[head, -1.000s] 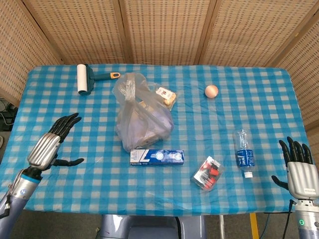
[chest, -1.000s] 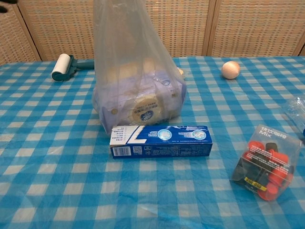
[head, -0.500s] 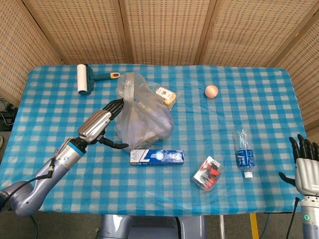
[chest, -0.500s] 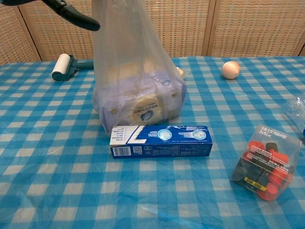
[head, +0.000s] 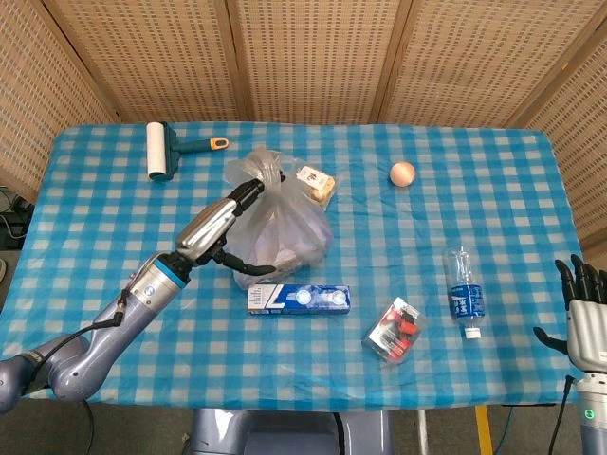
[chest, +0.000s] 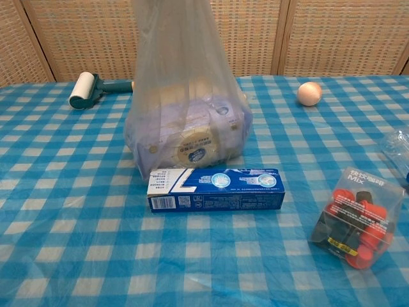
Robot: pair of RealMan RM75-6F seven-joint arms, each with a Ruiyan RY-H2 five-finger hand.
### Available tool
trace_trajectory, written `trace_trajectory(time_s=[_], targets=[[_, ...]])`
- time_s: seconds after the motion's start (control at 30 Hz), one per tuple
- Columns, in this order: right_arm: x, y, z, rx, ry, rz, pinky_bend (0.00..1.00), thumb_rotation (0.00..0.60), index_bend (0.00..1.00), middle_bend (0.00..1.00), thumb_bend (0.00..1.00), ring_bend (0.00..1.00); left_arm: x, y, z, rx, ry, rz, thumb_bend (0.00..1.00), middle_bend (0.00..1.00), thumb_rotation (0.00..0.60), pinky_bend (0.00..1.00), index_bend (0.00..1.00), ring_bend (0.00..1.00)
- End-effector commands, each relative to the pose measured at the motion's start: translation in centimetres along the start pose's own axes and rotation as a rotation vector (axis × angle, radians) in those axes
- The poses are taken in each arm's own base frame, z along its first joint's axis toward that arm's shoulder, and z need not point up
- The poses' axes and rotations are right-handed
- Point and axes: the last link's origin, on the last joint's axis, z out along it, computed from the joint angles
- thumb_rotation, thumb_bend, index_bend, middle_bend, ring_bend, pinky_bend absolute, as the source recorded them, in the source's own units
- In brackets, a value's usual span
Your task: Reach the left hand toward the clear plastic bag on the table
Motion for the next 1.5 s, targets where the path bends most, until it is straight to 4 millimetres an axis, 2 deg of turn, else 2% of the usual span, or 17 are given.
trace_trajectory(time_s=[0.03, 0.13, 0.33, 0.8, 0.87, 0.9, 0.93, 1.03, 1.07, 1.13, 1.17, 1.2, 1.33, 1.4, 1.5], targets=[[0.1, 0.1, 0.0, -0.001, 0.001, 0.001, 0.00, 0.600, 0.00, 0.00, 0.00, 0.00, 0.1, 0.9, 1.8, 0.009, -0.014, -0.112, 0.00, 0.00, 0.600, 0.00, 0.00, 0.00], [0.1, 0.2, 0.0, -0.003, -0.002, 0.003, 0.00, 0.600, 0.00, 0.00, 0.00, 0.00, 0.5, 1.2, 3.2, 0.030, -0.011, -0.297, 0.00, 0.00, 0.600, 0.00, 0.00, 0.00], [0.2, 0.3, 0.1, -0.009, -0.002, 0.005, 0.00, 0.600, 0.00, 0.00, 0.00, 0.00, 0.4, 1.3, 5.2, 0.064, -0.067, -0.481, 0.00, 0.00, 0.600, 0.00, 0.00, 0.00], [-0.1, 0.4, 0.4, -0.021, -0.009, -0.007, 0.00, 0.600, 0.00, 0.00, 0.00, 0.00, -2.0, 1.3, 8.8, 0.091, -0.138, -0.653, 0.00, 0.02, 0.600, 0.00, 0.01, 0.01], [-0.1, 0.5, 0.5, -0.026, -0.007, -0.006, 0.00, 0.600, 0.00, 0.00, 0.00, 0.00, -2.5, 1.5, 9.3, 0.081, -0.138, -0.672, 0.00, 0.15, 0.600, 0.03, 0.12, 0.10], [-0.1, 0.6, 0.5, -0.027, -0.007, -0.005, 0.00, 0.600, 0.00, 0.00, 0.00, 0.00, -2.6, 1.5, 9.4, 0.079, -0.136, -0.677, 0.00, 0.30, 0.600, 0.10, 0.25, 0.21], [-0.1, 0.6, 0.5, -0.030, -0.006, -0.005, 0.00, 0.600, 0.00, 0.00, 0.00, 0.00, -2.8, 1.6, 9.6, 0.077, -0.131, -0.686, 0.00, 0.45, 0.600, 0.20, 0.40, 0.33], [-0.1, 0.7, 0.6, -0.033, -0.007, -0.003, 0.00, 0.600, 0.00, 0.00, 0.00, 0.00, -3.1, 1.5, 9.9, 0.073, -0.108, -0.686, 0.00, 0.73, 0.600, 0.54, 0.75, 0.58], [-0.1, 0.7, 0.6, -0.034, -0.007, -0.002, 0.00, 0.600, 0.00, 0.00, 0.00, 0.00, -3.3, 1.6, 10.0, 0.074, -0.102, -0.683, 0.00, 0.79, 0.600, 0.64, 0.83, 0.65], [-0.1, 0.8, 0.6, -0.034, -0.009, -0.001, 0.00, 0.600, 0.00, 0.00, 0.00, 0.00, -3.4, 1.5, 10.0, 0.084, -0.077, -0.668, 0.01, 0.95, 0.600, 0.91, 0.98, 0.82], [-0.1, 0.7, 0.6, -0.033, -0.010, 0.000, 0.00, 0.600, 0.00, 0.00, 0.00, 0.00, -3.4, 1.4, 10.0, 0.092, -0.053, -0.667, 0.05, 0.98, 0.600, 0.96, 1.00, 0.87], [-0.1, 0.7, 0.6, -0.032, -0.010, 0.002, 0.00, 0.600, 0.00, 0.00, 0.00, 0.00, -3.2, 1.4, 10.1, 0.098, -0.008, -0.662, 0.16, 1.00, 0.600, 1.00, 1.00, 0.91], [0.0, 0.7, 0.6, -0.031, -0.008, 0.006, 0.00, 0.600, 0.00, 0.00, 0.00, 0.00, -3.3, 2.4, 9.5, 0.117, 0.092, -0.651, 0.81, 1.00, 0.600, 1.00, 1.00, 0.95], [0.0, 0.7, 0.5, -0.031, -0.007, 0.007, 0.00, 0.600, 0.00, 0.00, 0.00, 0.00, -3.1, 2.7, 9.2, 0.116, 0.118, -0.648, 0.94, 1.00, 0.600, 1.00, 1.00, 0.95], [0.0, 0.7, 0.4, -0.027, -0.005, 0.006, 0.00, 0.600, 0.00, 0.00, 0.00, 0.00, -2.1, 3.1, 8.6, 0.095, 0.157, -0.645, 0.99, 1.00, 0.600, 1.00, 1.00, 0.96]])
